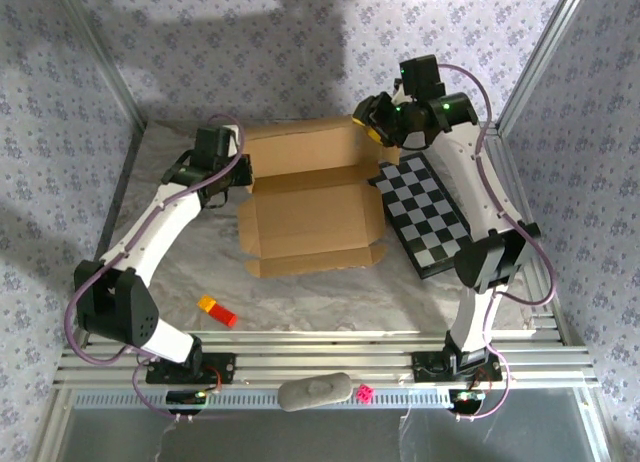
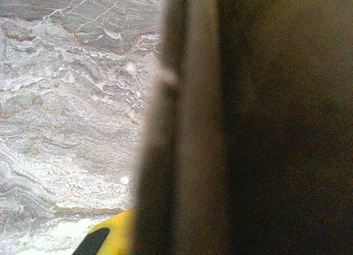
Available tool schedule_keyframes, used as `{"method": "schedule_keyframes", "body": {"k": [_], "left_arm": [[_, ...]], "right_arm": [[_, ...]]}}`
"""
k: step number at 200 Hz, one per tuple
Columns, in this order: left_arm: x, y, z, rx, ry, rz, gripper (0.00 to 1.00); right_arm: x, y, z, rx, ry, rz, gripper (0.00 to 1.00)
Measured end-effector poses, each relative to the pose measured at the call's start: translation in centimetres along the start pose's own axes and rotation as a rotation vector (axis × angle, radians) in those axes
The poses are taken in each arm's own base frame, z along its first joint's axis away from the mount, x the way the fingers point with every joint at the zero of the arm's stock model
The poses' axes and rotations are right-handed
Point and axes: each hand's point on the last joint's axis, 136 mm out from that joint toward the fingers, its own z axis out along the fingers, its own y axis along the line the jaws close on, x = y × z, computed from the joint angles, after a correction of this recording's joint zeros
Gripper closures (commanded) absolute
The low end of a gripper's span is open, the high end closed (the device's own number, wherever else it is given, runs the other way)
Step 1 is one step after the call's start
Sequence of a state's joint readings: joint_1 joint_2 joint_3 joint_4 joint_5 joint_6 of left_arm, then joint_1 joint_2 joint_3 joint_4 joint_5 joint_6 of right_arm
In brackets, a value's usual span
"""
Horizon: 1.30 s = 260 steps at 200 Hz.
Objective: Fold the paper box
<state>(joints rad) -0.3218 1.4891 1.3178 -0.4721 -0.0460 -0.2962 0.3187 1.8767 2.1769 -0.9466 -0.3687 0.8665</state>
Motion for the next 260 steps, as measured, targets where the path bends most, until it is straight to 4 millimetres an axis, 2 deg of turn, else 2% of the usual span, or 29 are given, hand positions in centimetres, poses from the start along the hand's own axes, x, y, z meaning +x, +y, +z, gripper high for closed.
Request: {"method": "schedule_keyframes", "body": {"k": [47,65,82,139,177,182,199,212,223,239,260], "left_arm": [[0.3,-0.9,0.1,0.010,0.008,0.017,1.00],[0.1,-1.0,0.0,0.012,0.004,0.017,1.00],[-0.1,-1.0,0.0,0.012,0.000,0.016,1.00],[0.0,-0.8,0.2,-0.005,0.003,0.012,1.00],[0.4,-0.4,0.3,-0.025,0.022,-0.007,1.00],[0.4,-0.4,0.3,-0.026,0.022,-0.010,1.00],[0.3,-0.5,0.2,-0.023,0.019,-0.019,1.00],[0.0,-0.6,0.1,-0.018,0.012,-0.027,1.00],[-0.3,-0.6,-0.1,-0.016,0.009,-0.030,1.00],[-0.9,-0.3,-0.5,-0.020,0.005,-0.037,1.00],[-1.9,0.3,-0.9,-0.023,-0.005,-0.057,1.00]], "right_arm": [[-0.2,0.9,-0.1,-0.022,-0.007,0.016,0.48],[0.0,1.0,0.2,-0.029,0.008,0.039,0.51],[0.2,1.0,0.5,-0.030,0.022,0.061,0.60],[0.3,1.0,1.5,-0.060,0.045,0.162,1.00],[0.0,1.4,2.4,-0.104,0.055,0.256,1.00],[0.0,1.5,2.4,-0.109,0.056,0.264,0.93],[-0.2,2.2,1.9,-0.123,0.052,0.276,0.54],[-0.5,2.6,1.2,-0.123,0.042,0.265,0.40],[-0.7,2.7,0.4,-0.120,0.029,0.236,0.35],[-0.8,2.1,-0.8,-0.111,0.006,0.199,0.35],[-0.4,-1.2,-3.0,-0.093,-0.034,0.194,0.47]]}}
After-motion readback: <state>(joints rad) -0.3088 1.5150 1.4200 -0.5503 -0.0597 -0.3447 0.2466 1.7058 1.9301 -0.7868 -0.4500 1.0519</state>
